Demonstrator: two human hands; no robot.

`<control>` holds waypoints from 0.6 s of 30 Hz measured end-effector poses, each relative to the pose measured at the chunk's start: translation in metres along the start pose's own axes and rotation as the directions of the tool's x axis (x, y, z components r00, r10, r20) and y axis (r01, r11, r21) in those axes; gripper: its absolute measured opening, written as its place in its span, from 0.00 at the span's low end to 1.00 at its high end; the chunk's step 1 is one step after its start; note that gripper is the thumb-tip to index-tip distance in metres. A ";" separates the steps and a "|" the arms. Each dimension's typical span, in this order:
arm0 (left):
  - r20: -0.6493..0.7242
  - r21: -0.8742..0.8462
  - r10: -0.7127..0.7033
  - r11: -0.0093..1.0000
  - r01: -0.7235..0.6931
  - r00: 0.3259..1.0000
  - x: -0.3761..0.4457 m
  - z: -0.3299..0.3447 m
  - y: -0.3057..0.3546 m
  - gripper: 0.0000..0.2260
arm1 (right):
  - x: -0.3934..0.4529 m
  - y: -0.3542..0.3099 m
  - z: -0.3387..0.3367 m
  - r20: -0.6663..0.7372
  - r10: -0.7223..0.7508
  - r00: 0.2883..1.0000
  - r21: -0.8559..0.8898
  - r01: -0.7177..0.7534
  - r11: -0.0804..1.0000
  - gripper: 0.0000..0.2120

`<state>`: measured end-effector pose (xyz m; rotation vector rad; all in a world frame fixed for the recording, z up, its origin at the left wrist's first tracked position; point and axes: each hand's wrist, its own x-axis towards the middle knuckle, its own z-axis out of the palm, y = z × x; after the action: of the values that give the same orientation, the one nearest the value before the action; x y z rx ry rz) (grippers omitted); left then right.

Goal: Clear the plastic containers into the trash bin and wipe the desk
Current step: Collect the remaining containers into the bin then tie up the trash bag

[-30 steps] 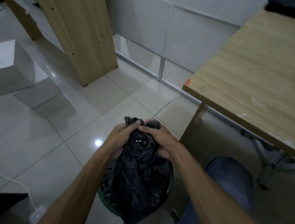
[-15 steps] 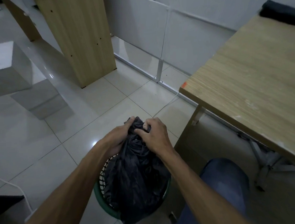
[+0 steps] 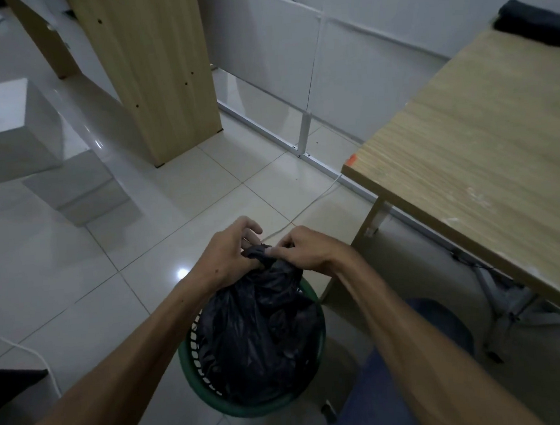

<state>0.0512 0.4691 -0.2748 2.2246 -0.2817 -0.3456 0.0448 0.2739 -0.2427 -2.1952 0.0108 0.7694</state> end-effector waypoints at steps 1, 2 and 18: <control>-0.003 -0.002 0.021 1.000 -0.021 1.000 0.000 -0.001 -0.001 0.22 | -0.004 -0.001 -0.003 0.072 0.009 0.997 0.089 -0.016 0.996 0.13; -0.002 -0.004 0.038 0.999 -0.038 0.999 0.002 -0.002 -0.001 0.21 | -0.006 -0.001 -0.005 0.108 0.006 0.994 0.131 -0.020 0.991 0.11; -0.071 0.358 0.147 0.927 -0.112 0.987 0.002 0.001 0.005 0.19 | -0.007 0.025 0.002 0.432 -0.047 0.901 0.709 -0.307 0.635 0.21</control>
<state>0.0523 0.4643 -0.2717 2.5504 -0.4672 -0.1200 0.0317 0.2563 -0.2573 -1.1863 0.2507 1.0656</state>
